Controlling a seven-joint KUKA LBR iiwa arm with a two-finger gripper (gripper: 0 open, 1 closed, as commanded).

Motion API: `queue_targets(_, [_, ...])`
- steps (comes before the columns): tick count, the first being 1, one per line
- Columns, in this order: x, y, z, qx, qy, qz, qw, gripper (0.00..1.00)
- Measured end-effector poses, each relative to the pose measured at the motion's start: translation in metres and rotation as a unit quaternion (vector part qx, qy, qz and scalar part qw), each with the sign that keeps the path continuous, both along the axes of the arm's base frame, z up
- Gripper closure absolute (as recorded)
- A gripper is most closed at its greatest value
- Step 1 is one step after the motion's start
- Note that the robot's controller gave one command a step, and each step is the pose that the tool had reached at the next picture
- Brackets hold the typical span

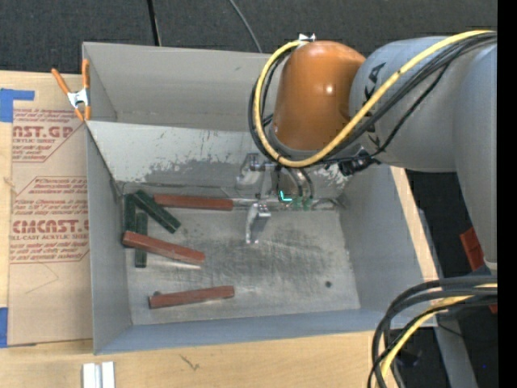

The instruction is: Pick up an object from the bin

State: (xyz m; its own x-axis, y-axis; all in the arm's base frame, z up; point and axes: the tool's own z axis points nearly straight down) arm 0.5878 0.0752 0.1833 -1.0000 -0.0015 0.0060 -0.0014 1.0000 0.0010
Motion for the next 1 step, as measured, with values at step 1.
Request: queue_targets(1, [0.0016,-0.0003,0.0048,0.000,-0.0038,0.000,1.0000,0.00])
